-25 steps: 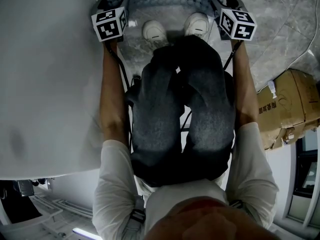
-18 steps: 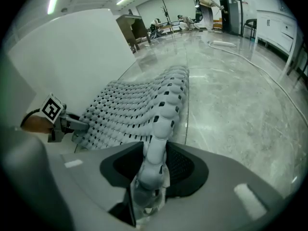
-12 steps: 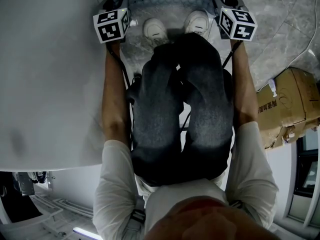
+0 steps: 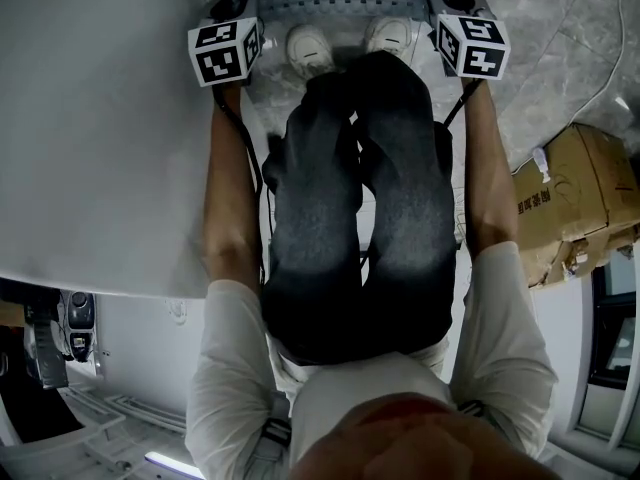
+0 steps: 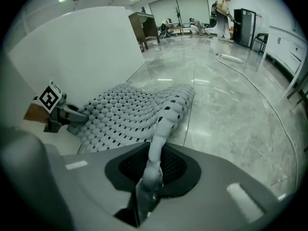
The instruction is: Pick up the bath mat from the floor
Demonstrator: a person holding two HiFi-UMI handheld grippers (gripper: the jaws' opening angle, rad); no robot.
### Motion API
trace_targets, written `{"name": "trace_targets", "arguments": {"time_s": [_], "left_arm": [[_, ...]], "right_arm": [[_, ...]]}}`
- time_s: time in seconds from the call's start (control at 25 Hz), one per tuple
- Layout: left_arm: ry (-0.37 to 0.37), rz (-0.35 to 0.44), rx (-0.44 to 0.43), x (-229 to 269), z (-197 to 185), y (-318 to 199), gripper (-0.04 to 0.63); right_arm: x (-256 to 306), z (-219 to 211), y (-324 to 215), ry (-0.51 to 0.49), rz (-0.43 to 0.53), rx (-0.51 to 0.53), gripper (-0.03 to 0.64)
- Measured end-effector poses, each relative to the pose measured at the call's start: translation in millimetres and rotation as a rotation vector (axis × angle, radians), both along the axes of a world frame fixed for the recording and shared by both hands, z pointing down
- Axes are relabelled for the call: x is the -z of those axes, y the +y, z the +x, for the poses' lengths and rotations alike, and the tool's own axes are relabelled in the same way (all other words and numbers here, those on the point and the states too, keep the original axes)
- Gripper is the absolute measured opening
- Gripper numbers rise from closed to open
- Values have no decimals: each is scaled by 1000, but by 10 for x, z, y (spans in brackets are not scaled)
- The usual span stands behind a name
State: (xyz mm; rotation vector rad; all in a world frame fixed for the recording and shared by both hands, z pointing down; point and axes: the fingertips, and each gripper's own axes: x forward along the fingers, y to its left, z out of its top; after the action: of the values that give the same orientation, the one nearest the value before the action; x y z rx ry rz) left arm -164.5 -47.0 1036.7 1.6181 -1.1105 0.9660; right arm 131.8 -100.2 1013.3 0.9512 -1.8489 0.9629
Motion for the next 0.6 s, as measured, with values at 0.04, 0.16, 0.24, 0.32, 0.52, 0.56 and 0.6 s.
{"name": "trace_targets", "arguments": {"time_s": [0.04, 0.16, 0.24, 0.32, 0.52, 0.56, 0.6], "left_arm": [[1, 1, -2, 49, 15, 3, 87], [6, 5, -3, 198, 62, 10, 80], [8, 6, -8, 287, 90, 19, 74], [10, 8, -15, 380, 108, 19, 69], [10, 21, -27, 638, 133, -3, 61], [10, 23, -28, 692, 135, 0, 61], [10, 26, -29, 746, 134, 7, 60]], "right_arm": [[49, 11, 13, 3, 0, 4, 58], [195, 41, 62, 10, -2, 8, 57], [286, 57, 99, 15, -3, 7, 55], [378, 64, 126, 19, -1, 6, 55], [620, 69, 155, 27, 16, 16, 54], [671, 67, 164, 31, 20, 22, 54], [721, 63, 173, 35, 24, 29, 54]]}}
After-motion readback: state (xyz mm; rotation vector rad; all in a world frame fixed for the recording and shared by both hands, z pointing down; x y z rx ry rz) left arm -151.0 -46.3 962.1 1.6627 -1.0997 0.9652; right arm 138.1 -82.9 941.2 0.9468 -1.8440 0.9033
